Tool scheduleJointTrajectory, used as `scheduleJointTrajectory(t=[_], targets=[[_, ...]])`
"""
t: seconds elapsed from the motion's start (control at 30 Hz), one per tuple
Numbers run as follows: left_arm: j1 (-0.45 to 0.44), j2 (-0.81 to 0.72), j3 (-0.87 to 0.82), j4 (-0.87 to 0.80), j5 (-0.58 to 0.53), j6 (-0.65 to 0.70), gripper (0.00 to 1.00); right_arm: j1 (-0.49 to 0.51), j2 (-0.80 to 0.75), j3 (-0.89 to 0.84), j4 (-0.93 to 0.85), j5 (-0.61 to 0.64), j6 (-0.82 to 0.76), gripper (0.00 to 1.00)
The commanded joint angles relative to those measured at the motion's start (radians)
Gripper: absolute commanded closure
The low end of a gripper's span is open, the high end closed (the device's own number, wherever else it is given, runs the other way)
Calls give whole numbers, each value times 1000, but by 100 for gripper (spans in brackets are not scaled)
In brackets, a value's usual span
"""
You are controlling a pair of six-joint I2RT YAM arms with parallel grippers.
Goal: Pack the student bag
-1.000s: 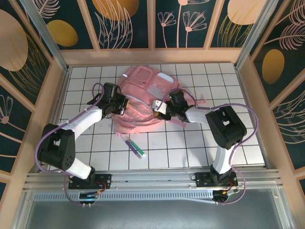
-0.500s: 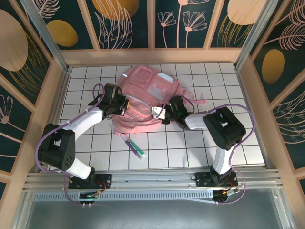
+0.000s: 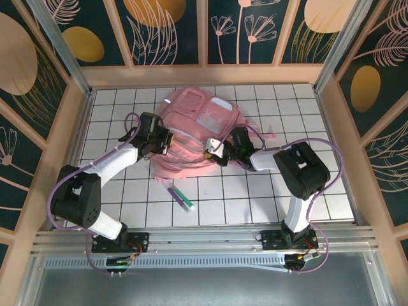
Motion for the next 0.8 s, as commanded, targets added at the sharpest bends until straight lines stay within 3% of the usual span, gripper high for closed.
scheduleJointTrajectory(t=[0.0,0.1,0.33,0.4,0.57,0.77], targets=[[-36,-12,-15,45,91,-22,100,17,-22,-5,126,-10,113,87],[-39,-16,-16,48,80,-28,100,23,-36,-45,239,64,211,100],[-54,36,78,1,74,38,100,3,-185,-73,283,172,492,100],[-72,62,123,-18,64,53,100,-46,-239,-38,174,203,585,100],[-167,128,178,56,45,-11,100,-45,-349,104,-339,264,680,100],[-256,243,256,154,41,-98,100,-30,-496,39,-676,295,702,100]])
